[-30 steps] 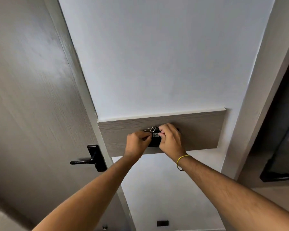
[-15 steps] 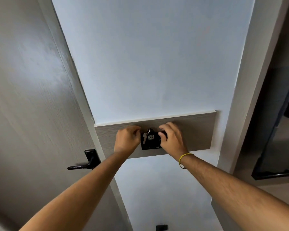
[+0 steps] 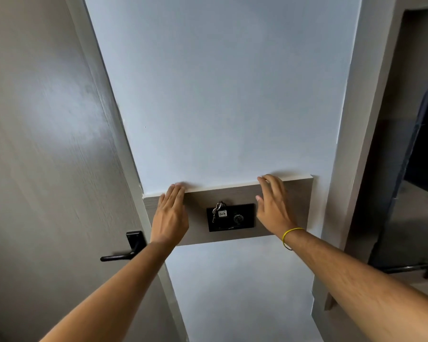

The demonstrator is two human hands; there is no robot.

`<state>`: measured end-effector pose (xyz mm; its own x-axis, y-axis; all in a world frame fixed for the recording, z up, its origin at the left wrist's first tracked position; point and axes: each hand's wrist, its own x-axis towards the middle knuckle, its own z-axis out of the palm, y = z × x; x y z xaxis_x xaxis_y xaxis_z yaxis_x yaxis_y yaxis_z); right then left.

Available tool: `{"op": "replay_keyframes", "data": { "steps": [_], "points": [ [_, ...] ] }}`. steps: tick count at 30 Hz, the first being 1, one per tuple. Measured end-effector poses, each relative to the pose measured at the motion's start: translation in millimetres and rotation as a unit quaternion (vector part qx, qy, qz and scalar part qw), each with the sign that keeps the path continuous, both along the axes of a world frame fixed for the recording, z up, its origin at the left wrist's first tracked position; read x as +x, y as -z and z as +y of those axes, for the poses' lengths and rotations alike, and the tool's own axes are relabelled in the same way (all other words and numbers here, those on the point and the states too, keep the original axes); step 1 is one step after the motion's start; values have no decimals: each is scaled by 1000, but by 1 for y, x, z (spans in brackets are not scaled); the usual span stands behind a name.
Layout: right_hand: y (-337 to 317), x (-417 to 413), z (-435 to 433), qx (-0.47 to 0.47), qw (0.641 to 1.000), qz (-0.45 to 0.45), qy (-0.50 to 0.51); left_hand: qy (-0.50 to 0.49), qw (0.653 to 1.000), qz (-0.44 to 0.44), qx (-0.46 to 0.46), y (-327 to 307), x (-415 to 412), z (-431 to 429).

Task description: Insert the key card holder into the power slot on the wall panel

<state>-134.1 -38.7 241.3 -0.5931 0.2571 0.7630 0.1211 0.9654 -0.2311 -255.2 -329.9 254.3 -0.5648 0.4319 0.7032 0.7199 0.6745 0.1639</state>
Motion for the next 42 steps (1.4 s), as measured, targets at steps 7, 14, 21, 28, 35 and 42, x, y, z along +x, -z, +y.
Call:
{"op": "replay_keyframes", "data": {
  "steps": [7,14,21,28,35,42],
  "points": [
    [13,15,15,60,996,-60,19,-26,998,-56,-33,19,-6,-11],
    [13,18,7,41,996,-72,29,-16,998,-58,-25,24,-7,-12],
    [15,18,4,25,997,-73,28,-11,998,-65,-22,25,-4,-12],
    [20,16,4,12,998,-61,17,-10,998,-64,-10,29,-6,-12],
    [22,13,4,9,998,-60,19,-10,998,-62,-7,30,-6,-12],
    [21,15,2,6,998,-57,18,-8,998,-63,-7,31,-7,-12]
  ]
}}
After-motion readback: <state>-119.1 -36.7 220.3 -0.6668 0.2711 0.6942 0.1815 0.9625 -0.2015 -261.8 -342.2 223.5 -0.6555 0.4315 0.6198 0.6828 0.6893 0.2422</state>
